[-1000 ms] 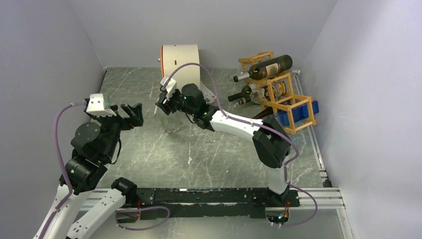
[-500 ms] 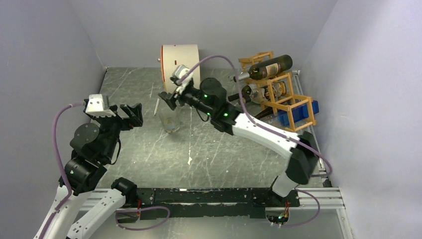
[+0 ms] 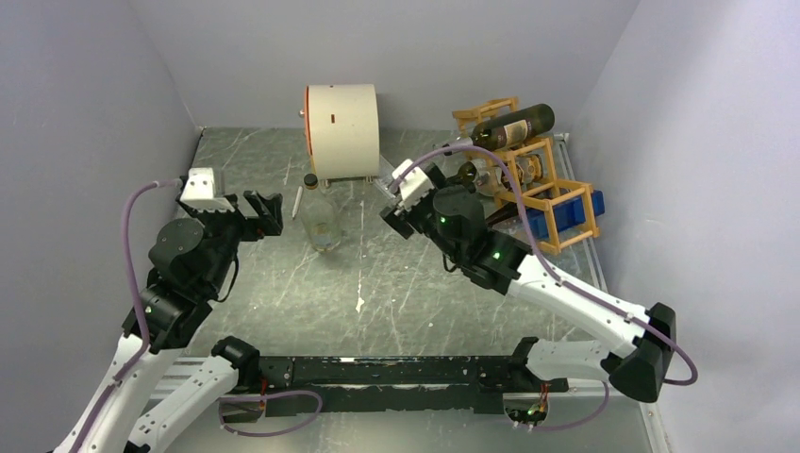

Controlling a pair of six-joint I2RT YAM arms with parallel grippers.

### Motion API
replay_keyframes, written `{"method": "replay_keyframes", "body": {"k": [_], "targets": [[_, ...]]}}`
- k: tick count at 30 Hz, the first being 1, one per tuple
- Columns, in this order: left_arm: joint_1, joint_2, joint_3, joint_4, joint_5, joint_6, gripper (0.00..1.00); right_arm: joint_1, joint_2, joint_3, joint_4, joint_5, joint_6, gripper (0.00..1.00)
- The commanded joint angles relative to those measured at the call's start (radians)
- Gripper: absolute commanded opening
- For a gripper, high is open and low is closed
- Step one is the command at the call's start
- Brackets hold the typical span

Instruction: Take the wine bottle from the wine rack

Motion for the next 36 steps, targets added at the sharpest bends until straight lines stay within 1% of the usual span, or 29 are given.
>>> {"method": "replay_keyframes", "body": {"k": [1, 8, 13, 15, 18, 22, 25, 28, 31, 34, 36], "targets": [[0.007, 0.037, 0.043, 0.014, 0.049, -0.011, 0.96, -0.024, -0.078, -0.043, -0.196, 0.191, -0.031, 0.83], [0.007, 0.034, 0.034, 0.023, 0.065, -0.02, 0.96, -0.038, -0.152, -0.066, -0.491, 0.236, -0.129, 0.83], [0.007, 0.047, 0.031, 0.043, 0.09, -0.021, 0.96, -0.037, -0.173, -0.071, -0.695, 0.291, -0.152, 0.83], [0.007, 0.054, 0.029, 0.047, 0.1, -0.023, 0.96, -0.037, -0.186, -0.112, -0.756, 0.311, -0.173, 0.83], [0.007, 0.053, 0.022, 0.049, 0.11, -0.028, 0.96, -0.038, -0.213, -0.163, -0.797, 0.366, -0.222, 0.87], [0.007, 0.038, 0.007, 0.055, 0.117, -0.034, 0.96, -0.046, -0.228, -0.203, -0.785, 0.383, -0.288, 0.92], [0.007, 0.031, 0.004, 0.054, 0.121, -0.039, 0.96, -0.082, -0.212, -0.241, -0.735, 0.411, -0.362, 0.99], [0.007, 0.029, 0.006, 0.052, 0.13, -0.04, 0.96, -0.181, -0.167, -0.253, -0.686, 0.401, -0.461, 1.0], [0.007, 0.023, 0.009, 0.044, 0.13, -0.039, 0.96, -0.279, -0.13, -0.264, -0.602, 0.416, -0.567, 1.0], [0.007, 0.014, 0.005, 0.045, 0.125, -0.036, 0.96, -0.322, -0.117, -0.286, -0.498, 0.418, -0.669, 1.0], [0.007, 0.007, 0.0, 0.046, 0.126, -0.034, 0.96, -0.33, -0.104, -0.293, -0.47, 0.399, -0.711, 1.0]]}}
